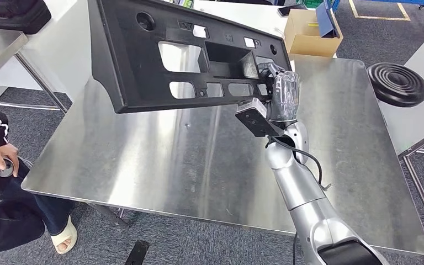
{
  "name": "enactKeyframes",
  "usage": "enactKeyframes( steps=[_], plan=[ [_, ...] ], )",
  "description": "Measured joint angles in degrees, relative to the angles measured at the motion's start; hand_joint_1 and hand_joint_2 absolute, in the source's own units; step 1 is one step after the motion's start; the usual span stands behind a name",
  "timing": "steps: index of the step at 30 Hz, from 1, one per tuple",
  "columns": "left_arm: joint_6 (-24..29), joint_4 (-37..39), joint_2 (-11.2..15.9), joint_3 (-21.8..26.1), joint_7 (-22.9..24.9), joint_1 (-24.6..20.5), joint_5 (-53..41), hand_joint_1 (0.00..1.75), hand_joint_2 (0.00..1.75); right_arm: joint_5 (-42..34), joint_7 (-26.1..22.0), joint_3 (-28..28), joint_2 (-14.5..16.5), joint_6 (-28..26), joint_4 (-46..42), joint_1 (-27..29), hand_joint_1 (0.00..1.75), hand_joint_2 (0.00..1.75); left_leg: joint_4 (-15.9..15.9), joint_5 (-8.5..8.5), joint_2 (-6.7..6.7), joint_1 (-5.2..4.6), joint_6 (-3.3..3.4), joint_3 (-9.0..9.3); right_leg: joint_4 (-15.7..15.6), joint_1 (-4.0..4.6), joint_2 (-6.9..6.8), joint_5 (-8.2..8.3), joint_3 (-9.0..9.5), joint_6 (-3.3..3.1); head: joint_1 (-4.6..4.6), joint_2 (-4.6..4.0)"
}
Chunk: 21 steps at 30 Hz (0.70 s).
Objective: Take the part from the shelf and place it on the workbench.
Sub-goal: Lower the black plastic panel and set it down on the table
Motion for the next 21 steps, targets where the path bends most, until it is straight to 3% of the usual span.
enactKeyframes(
  steps=[12, 21],
  plan=[
    [0.0, 0.0, 0.0, -0.1, 0.0, 0.0, -0.2, 0.00, 1.75, 3.1, 0.3, 2.9, 0.7, 0.9, 1.3, -1.8, 1.55, 1.75, 0.0, 0.25, -0.05, -0.03, 0.31, 0.27, 0.0, -0.01, -0.07, 0.26, 0.26, 0.24, -0.01, 0.00],
    [-0.3, 0.0, -0.6, -1.0, 0.3, -0.4, -1.3, 0.00, 1.75, 7.5, 0.1, 9.3, 3.5, 1.1, 3.2, -2.8, 1.55, 1.75, 0.0, 0.25, -0.02, 0.04, 0.30, 0.28, 0.0, 0.02, -0.07, 0.25, 0.27, 0.24, -0.02, 0.00]
  ],
)
